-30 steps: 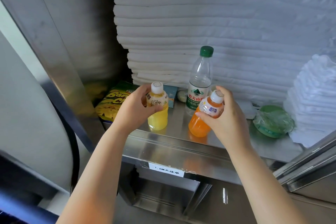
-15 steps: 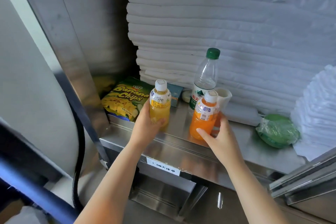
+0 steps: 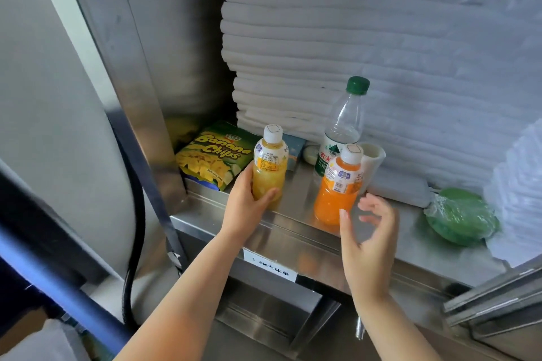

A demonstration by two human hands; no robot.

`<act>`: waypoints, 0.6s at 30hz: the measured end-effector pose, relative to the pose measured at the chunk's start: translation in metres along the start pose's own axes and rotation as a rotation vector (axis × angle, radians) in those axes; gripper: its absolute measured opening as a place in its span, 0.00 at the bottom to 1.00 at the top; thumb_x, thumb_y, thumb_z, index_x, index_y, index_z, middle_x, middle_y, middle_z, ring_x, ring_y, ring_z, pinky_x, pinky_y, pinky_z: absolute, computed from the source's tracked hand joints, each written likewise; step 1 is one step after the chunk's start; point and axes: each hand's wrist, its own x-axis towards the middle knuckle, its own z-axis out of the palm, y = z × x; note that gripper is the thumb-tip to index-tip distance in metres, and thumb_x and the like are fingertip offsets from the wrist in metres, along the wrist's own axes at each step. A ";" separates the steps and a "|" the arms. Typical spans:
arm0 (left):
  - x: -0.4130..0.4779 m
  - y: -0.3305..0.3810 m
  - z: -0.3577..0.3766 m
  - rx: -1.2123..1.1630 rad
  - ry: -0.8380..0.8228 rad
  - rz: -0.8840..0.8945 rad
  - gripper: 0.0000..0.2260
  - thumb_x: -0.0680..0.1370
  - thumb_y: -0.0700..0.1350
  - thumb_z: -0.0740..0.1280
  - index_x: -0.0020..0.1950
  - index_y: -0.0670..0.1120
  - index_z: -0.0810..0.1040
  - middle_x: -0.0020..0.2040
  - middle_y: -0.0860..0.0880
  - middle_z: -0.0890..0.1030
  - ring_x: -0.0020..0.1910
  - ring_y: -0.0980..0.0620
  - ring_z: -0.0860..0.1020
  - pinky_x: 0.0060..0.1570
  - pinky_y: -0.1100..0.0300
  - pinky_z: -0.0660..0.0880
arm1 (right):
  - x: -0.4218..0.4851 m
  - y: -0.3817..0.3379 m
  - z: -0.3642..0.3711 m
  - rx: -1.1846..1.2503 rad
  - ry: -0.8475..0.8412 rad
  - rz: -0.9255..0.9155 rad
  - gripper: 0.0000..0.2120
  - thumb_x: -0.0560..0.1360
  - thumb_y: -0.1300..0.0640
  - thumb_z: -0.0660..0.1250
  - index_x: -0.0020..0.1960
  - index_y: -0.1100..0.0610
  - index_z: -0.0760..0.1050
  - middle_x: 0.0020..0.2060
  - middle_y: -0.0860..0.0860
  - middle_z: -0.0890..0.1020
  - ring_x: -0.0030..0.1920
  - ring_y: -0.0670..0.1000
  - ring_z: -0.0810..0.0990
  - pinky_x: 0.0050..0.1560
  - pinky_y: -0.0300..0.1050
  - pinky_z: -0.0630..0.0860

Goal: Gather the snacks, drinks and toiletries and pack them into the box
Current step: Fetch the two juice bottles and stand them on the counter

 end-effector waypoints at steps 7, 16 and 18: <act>0.008 -0.004 -0.009 -0.046 -0.060 0.030 0.28 0.70 0.48 0.74 0.67 0.50 0.67 0.58 0.55 0.77 0.56 0.57 0.76 0.53 0.59 0.77 | 0.027 -0.045 0.061 0.067 -0.323 0.020 0.15 0.75 0.54 0.68 0.60 0.57 0.74 0.54 0.48 0.79 0.55 0.43 0.78 0.56 0.40 0.76; 0.016 -0.015 -0.016 -0.043 -0.068 0.062 0.30 0.68 0.49 0.75 0.66 0.53 0.66 0.54 0.60 0.74 0.55 0.58 0.75 0.48 0.65 0.75 | 0.016 -0.012 0.010 0.013 0.105 -0.024 0.04 0.75 0.59 0.68 0.49 0.57 0.76 0.44 0.48 0.81 0.45 0.42 0.80 0.48 0.32 0.75; 0.015 -0.015 -0.013 -0.039 -0.050 0.074 0.30 0.68 0.49 0.76 0.66 0.52 0.66 0.54 0.60 0.74 0.54 0.58 0.75 0.47 0.67 0.74 | 0.019 -0.008 0.003 -0.036 0.110 0.007 0.07 0.74 0.60 0.69 0.50 0.57 0.75 0.45 0.44 0.79 0.46 0.41 0.78 0.49 0.34 0.74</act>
